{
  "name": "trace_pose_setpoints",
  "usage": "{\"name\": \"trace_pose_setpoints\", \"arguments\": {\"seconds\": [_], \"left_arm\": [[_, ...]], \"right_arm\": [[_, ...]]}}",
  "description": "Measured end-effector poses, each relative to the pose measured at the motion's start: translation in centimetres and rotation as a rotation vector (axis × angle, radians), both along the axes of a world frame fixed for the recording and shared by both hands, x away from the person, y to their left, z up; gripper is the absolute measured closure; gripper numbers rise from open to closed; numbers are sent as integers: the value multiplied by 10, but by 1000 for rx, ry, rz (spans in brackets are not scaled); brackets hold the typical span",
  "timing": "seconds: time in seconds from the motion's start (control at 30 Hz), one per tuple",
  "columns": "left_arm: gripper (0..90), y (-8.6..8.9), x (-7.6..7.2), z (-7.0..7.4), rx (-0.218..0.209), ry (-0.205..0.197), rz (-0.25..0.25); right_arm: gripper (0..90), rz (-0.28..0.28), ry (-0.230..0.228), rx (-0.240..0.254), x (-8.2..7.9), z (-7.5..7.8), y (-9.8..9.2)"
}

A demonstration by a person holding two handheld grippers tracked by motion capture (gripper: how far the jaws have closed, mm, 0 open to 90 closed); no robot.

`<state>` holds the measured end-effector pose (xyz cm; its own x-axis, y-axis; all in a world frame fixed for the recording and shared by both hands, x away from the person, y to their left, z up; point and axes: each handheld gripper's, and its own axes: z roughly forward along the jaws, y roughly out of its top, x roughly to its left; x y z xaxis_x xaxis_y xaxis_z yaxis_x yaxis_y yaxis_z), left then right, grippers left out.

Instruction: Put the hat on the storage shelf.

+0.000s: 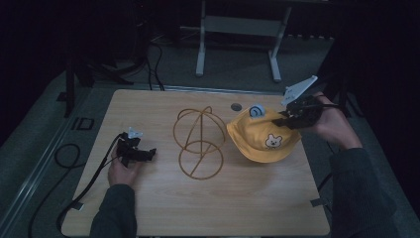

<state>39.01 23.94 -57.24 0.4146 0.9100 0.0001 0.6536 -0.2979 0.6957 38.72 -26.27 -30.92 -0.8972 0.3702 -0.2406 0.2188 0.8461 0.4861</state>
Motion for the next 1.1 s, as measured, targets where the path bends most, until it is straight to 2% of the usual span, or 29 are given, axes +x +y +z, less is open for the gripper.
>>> {"name": "trace_pose_setpoints", "arguments": {"seconds": [0.77,0.93,1.1], "left_arm": [[60,0,0,0,0,0,-1],[60,0,0,0,0,0,-1],[60,0,0,0,0,0,-1]], "right_arm": [[752,-5,-31,91,-3,23,-10],[752,8,-37,122,-4,28,-10],[753,13,-42,132,-4,31,-8]]}}
